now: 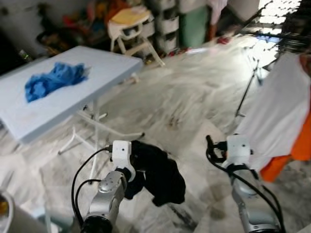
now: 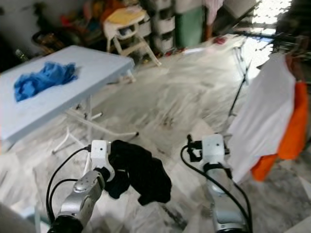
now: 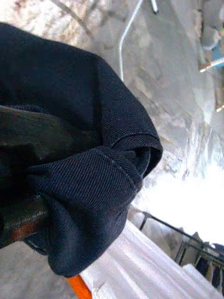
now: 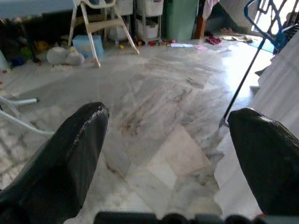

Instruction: Hang hanger

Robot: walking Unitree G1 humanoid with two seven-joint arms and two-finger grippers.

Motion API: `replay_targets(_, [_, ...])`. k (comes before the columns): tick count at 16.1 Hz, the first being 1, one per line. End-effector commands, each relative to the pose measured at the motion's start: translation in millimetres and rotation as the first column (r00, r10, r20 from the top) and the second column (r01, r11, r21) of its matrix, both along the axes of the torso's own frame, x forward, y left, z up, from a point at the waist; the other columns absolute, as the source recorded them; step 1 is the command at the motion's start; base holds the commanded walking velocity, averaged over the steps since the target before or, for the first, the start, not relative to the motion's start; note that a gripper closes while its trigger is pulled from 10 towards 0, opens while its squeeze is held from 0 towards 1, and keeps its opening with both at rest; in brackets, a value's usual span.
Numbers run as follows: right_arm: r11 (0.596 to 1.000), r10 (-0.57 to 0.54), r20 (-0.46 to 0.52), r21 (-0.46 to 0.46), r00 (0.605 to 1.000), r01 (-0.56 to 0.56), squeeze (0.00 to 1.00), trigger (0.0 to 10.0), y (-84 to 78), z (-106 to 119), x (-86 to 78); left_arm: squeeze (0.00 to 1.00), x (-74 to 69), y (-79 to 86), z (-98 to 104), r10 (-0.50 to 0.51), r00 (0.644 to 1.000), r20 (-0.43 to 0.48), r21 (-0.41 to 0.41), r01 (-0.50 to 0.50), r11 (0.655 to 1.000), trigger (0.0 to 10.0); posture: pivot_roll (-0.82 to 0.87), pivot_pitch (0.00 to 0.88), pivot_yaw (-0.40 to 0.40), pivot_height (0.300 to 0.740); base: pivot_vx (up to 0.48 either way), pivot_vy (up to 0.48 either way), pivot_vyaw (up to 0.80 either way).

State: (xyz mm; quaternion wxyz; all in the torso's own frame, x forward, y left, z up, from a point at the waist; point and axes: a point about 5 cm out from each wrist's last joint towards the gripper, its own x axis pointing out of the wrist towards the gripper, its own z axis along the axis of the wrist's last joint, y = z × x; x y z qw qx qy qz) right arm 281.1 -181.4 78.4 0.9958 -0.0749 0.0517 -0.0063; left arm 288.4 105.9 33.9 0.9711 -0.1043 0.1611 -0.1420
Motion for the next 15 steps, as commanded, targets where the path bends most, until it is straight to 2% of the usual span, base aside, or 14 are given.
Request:
replay_targets(1, [0.999, 0.026, -0.001, 0.025, 1.0, -0.026, 0.0, 10.0, 9.0, -0.4, 1.2, 0.0, 5.4, 12.1, 7.1, 0.036, 0.999, 0.038, 0.012, -0.037, 0.999, 10.0, -0.23, 0.0, 0.119, 0.74, 0.0, 0.48, 0.0])
replay_targets(7, [0.998, 0.053, -0.004, 0.03, 0.999, -0.053, 0.0, 10.0, 16.0, -0.7, 4.4, 0.0, 1.8, 13.5, 4.2, 0.051, 0.998, 0.037, 0.016, -0.052, 0.999, 10.0, -0.21, 0.0, 0.106, 0.74, 0.0, 0.48, 0.0])
replay_targets(10, [0.998, 0.057, -0.003, 0.024, 0.998, -0.057, 0.0, 10.0, 16.7, -0.5, 5.1, 0.0, -0.7, 15.7, -0.8, 0.045, 0.999, 0.011, 0.024, -0.045, 0.999, 10.0, -0.21, 0.0, 0.098, 0.74, 0.0, 0.0, 0.0])
replay_targets(12, [0.998, 0.065, -0.021, 0.015, 0.998, -0.065, 0.0, 10.0, 16.6, -2.6, 5.2, 0.0, -5.2, 13.9, -3.1, 0.02, 1.0, 0.012, 0.005, -0.021, 1.0, 10.0, -0.2, 0.0, 0.055, 0.74, 0.0, 0.0, 0.0])
replay_targets(13, [0.996, 0.085, -0.032, 0.007, 0.996, -0.085, 0.0, 10.0, 18.0, -3.7, 5.5, 0.0, -6.0, 14.3, -2.9, 0.036, 0.999, 0.021, -0.018, -0.036, 0.999, 10.0, -0.19, 0.0, 0.029, 0.74, 0.0, 0.0, 0.0])
replay_targets(15, [0.99, 0.138, -0.049, -0.013, 0.989, -0.139, 0.0, 10.0, 21.0, -3.5, 8.9, 0.0, -5.6, 16.1, -2.3, 0.094, 0.995, 0.03, -0.012, -0.094, 0.996, 10.0, -0.17, 0.0, -0.019, 0.74, 0.0, 0.0, 0.0])
